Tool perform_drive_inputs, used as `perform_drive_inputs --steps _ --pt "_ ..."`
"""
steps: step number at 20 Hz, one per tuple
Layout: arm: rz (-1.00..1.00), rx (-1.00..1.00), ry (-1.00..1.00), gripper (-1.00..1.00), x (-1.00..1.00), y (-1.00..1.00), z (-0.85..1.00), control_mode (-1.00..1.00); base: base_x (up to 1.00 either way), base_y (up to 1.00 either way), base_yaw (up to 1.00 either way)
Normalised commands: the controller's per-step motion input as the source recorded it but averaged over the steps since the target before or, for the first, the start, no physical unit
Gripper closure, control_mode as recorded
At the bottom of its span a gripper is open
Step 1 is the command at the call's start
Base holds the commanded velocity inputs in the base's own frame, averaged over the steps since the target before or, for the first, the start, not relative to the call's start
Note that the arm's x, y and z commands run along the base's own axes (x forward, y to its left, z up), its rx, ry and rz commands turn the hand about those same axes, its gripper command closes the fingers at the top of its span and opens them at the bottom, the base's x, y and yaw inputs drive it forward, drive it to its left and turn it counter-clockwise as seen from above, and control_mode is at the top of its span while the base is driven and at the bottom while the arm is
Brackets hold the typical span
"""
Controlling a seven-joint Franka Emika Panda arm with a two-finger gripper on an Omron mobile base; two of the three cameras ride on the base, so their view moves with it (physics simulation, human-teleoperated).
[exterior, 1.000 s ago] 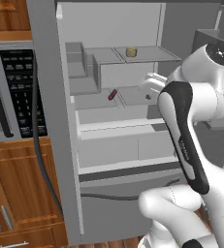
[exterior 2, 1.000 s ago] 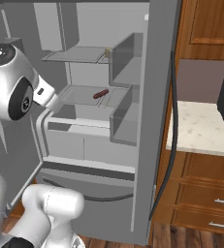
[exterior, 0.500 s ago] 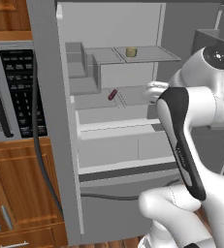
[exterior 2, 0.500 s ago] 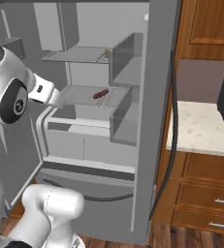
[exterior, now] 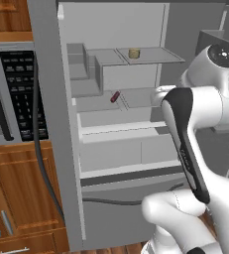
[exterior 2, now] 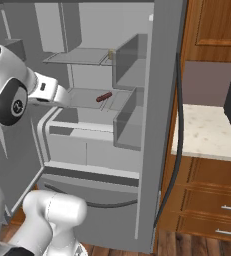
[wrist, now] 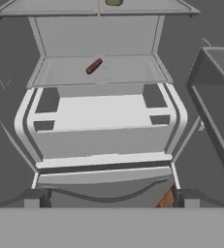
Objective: Retrieve the sausage and cheese from the fridge and place them on the cutting board on the counter.
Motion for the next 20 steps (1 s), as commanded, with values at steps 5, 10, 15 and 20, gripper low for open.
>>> perform_drive_inputs --steps 5,10,15,20 --pt "0.06 -0.06 0.0 -1.0 -0.01 -0.06 0.08 -1.0 0.0 0.0 0.0" --pt "0.03 -0.04 0.0 -1.0 -0.08 -0.06 0.08 -1.0 0.0 0.0 0.0" --pt "0.0 -0.03 0.0 -1.0 -0.13 -0.03 0.04 -1.0 0.0 0.0 0.0" --pt "0.0 0.0 0.0 -1.0 0.01 0.0 0.0 1.0 0.17 0.0 0.0"
